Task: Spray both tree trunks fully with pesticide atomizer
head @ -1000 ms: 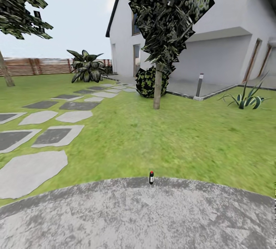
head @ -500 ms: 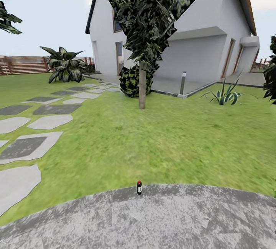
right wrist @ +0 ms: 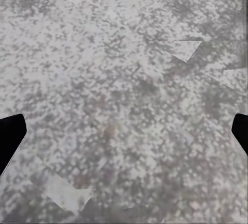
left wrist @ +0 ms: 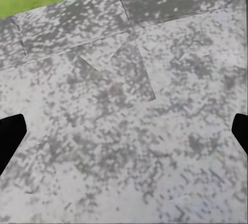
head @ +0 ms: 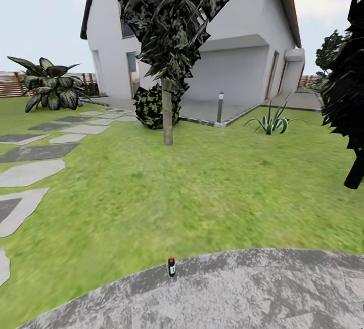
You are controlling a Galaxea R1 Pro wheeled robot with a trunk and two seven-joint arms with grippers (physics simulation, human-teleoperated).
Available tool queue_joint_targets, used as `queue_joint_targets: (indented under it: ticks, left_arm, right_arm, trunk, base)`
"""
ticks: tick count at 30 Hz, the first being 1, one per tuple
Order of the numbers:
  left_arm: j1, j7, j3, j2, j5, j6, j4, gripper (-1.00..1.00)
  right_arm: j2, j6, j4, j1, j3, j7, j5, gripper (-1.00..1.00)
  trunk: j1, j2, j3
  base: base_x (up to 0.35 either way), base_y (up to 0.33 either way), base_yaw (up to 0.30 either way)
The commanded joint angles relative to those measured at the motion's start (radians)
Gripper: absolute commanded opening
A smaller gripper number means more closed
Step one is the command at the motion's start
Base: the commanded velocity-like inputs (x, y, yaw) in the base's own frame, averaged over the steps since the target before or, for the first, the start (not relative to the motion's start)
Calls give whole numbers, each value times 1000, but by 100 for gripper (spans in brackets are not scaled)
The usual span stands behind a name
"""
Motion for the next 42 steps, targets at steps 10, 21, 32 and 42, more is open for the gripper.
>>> queue_joint_targets:
  ticks: [10,21,32,42]
  left_arm:
    - [0,0,2,0,0,-3,1,100]
    - [0,0,2,0,0,-3,1,100]
    - [0,1,2,0,0,-3,1,100]
    - [0,1,3,0,3,-4,-4,100]
  right_arm:
    - [0,-3,1,-1,0,1,0,100]
    - [0,-3,1,-1,0,1,0,100]
    - [0,-3,0,-1,0,1,0,100]
    - [0,-5,1,-1,-1,-1,3,100]
  trunk:
    - [0,0,-8]
    - [0,0,-15]
    - [0,0,-21]
    - [0,0,-21]
  base:
    - [297,195,-274]
    - [196,149,-274]
    - [10,6,-238]
    - [0,39,-135]
